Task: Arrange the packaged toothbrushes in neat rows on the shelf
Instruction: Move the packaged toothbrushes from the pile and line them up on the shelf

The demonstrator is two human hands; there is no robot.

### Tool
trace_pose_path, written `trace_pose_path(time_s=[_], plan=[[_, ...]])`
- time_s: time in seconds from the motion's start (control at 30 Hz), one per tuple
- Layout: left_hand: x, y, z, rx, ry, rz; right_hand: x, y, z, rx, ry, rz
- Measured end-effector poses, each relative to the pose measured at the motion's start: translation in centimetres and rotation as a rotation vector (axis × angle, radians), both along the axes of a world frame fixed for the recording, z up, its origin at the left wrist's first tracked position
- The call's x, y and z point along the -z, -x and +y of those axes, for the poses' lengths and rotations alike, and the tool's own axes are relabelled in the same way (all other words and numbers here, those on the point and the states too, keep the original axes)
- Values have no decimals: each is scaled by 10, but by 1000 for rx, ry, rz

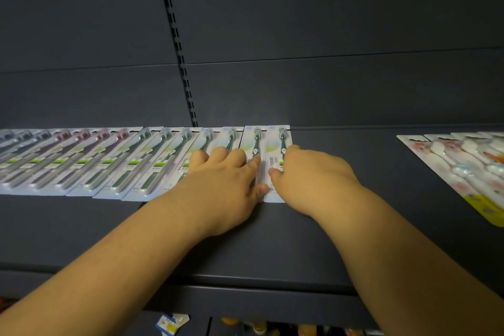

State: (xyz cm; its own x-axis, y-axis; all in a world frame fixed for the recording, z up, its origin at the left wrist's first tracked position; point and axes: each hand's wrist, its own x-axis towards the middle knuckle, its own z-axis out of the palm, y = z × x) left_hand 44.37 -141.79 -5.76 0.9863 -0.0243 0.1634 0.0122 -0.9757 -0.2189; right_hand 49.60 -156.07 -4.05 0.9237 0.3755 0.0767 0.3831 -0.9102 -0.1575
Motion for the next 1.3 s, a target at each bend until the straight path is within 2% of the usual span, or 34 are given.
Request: trace_pose_path(time_s=[0.27, 0.5, 0.6, 0.7, 0.87, 1.0, 1.17, 1.3], plan=[[-6, 4, -2, -36, 75, 7, 2, -1, -3, -5, -77, -38], [-12, 31, 9, -39, 113, -203, -6, 12, -5, -39, -263, -173], [-16, 53, 26, -27, 157, -287, -10, 28, 2, -121, -351, -184], [-18, 76, 51, -42, 218, -355, -15, 50, 17, -251, -342, -204], [-20, 116, 88, -74, 320, -482, -19, 90, 60, -413, -389, -241], [-23, 155, 123, -106, 320, -520, -18, 121, 109, -505, -454, -236], [-21, 224, 204, -352, 257, -527, -18, 166, 191, -595, -465, -279], [-21, 291, 284, -497, 226, -543, -17, 209, 265, -656, -389, -301]])
